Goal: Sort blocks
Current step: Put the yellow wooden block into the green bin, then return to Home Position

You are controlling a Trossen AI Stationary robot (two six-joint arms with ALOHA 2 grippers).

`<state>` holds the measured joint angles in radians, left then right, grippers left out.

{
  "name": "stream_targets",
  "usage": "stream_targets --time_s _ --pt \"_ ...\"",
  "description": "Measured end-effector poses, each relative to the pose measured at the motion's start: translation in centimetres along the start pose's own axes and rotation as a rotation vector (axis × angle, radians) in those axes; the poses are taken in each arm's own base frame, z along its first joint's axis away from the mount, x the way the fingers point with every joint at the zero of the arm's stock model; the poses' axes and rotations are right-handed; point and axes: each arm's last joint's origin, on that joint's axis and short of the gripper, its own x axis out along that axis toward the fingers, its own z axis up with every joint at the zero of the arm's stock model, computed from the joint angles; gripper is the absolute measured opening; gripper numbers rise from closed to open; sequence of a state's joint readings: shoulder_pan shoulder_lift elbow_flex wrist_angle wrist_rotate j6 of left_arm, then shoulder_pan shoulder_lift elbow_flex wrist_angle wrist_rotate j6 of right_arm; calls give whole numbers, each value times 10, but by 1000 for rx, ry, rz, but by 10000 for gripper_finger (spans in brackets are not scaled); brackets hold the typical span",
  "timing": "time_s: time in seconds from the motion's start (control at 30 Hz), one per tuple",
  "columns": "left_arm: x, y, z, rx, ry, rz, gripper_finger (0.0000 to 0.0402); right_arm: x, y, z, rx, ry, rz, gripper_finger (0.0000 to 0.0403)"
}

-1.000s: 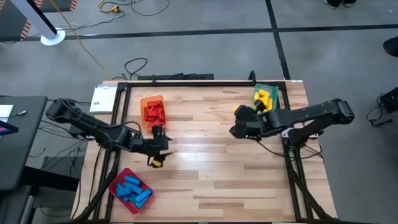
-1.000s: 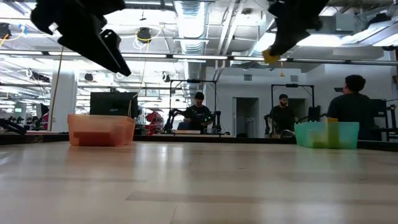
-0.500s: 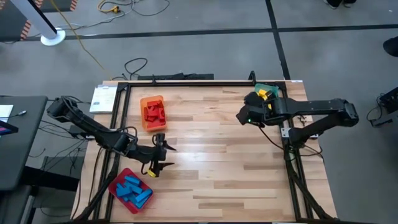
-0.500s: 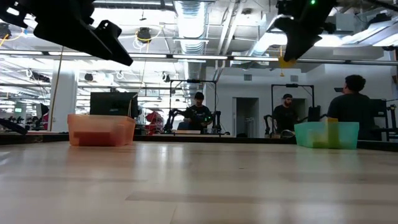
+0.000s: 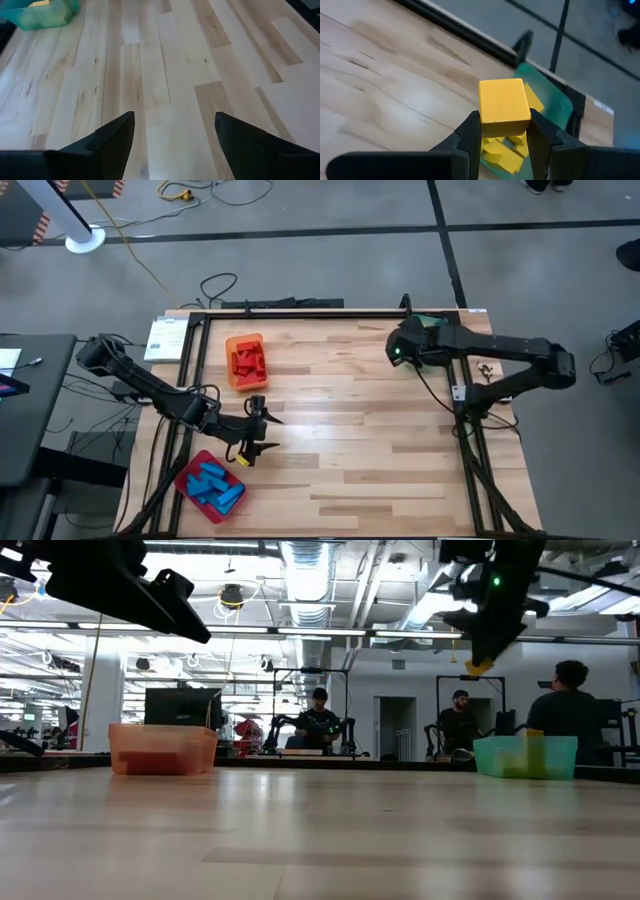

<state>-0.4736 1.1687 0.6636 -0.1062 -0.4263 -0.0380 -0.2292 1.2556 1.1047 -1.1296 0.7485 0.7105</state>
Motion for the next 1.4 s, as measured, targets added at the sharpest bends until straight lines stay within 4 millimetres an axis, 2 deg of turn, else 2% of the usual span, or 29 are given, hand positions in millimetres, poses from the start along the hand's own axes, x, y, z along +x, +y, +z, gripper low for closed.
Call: stream_targets --time_s 0.5,0.8,0.97,1.23,1.4 --pt "0 0 -2 26 16 2 272 73 -36 -25 118 325 -92 121" --pt "4 -1 -4 24 33 1 272 98 -55 -34 195 425 -74 123" --pt "4 -1 -3 11 31 2 272 103 -59 -36 217 458 -36 145" --pt "4 -1 -3 6 30 2 272 101 -55 -36 195 448 -32 232" --pt "3 -1 -3 10 28 2 272 92 -51 -34 192 394 4 259"
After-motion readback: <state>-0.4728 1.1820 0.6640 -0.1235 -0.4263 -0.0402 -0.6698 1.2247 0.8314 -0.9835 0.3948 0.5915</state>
